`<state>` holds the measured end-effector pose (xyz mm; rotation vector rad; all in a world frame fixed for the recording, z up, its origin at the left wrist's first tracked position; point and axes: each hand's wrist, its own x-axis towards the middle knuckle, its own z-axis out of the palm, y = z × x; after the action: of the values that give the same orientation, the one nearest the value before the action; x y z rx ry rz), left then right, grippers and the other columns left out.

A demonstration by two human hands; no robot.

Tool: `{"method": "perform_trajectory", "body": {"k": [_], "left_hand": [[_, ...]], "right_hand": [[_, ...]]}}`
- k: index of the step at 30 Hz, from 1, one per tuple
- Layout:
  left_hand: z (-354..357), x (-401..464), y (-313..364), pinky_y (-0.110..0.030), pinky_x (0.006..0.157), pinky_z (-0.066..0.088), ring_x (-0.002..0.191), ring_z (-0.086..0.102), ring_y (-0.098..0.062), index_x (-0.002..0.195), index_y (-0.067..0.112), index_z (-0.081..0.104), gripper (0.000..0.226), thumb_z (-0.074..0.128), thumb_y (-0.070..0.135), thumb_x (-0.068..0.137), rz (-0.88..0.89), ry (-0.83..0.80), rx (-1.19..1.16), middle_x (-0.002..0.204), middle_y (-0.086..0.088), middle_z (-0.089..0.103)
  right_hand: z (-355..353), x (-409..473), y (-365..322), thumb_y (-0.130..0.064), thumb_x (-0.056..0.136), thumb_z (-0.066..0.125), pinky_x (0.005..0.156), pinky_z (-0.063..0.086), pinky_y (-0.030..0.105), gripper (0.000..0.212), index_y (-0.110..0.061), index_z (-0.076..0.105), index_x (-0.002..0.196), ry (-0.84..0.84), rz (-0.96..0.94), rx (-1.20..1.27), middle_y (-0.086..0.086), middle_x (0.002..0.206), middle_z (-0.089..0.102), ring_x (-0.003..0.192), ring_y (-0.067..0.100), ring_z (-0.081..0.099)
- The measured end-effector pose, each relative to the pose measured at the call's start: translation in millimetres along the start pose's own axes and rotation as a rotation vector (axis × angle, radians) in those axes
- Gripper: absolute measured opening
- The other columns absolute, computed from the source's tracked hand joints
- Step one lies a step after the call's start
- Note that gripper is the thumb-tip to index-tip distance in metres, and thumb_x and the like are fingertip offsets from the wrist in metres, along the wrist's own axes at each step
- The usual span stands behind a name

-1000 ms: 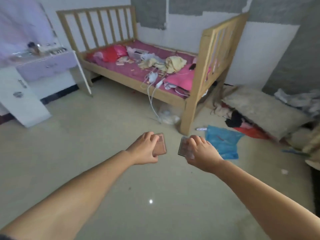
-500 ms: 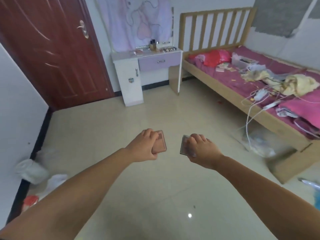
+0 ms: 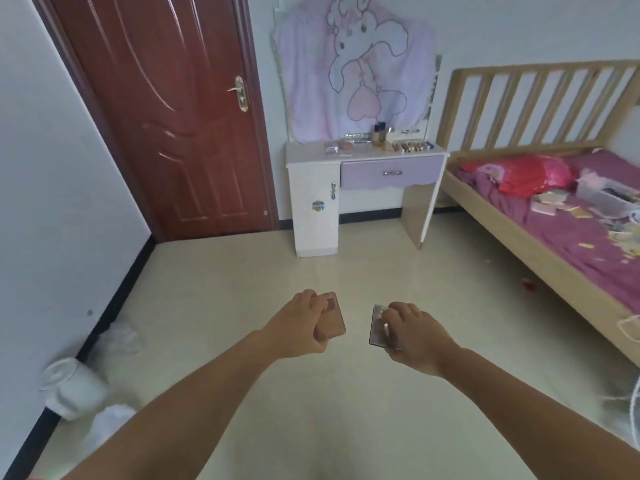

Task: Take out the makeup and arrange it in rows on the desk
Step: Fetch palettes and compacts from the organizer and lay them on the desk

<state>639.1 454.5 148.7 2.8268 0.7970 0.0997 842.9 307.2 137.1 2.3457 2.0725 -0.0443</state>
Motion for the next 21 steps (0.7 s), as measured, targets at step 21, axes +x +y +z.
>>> {"method": "perform_trajectory", "body": {"k": [21], "left_hand": [[-66,441,-335,-0.028,0.089,0.039,0.110,0.043,-0.024,0.122,0.014,0.043,0.056,0.067,0.033,0.075,-0.094,-0.021,-0.069,0.121,-0.007,0.042]], "right_hand": [[-29,551,151,-0.038,0.084,0.059,0.095,0.040,0.031,0.057,-0.014,0.040,0.132,-0.004,-0.036,0.087,0.006,0.137,0.042,0.122,0.026,0.043]]}}
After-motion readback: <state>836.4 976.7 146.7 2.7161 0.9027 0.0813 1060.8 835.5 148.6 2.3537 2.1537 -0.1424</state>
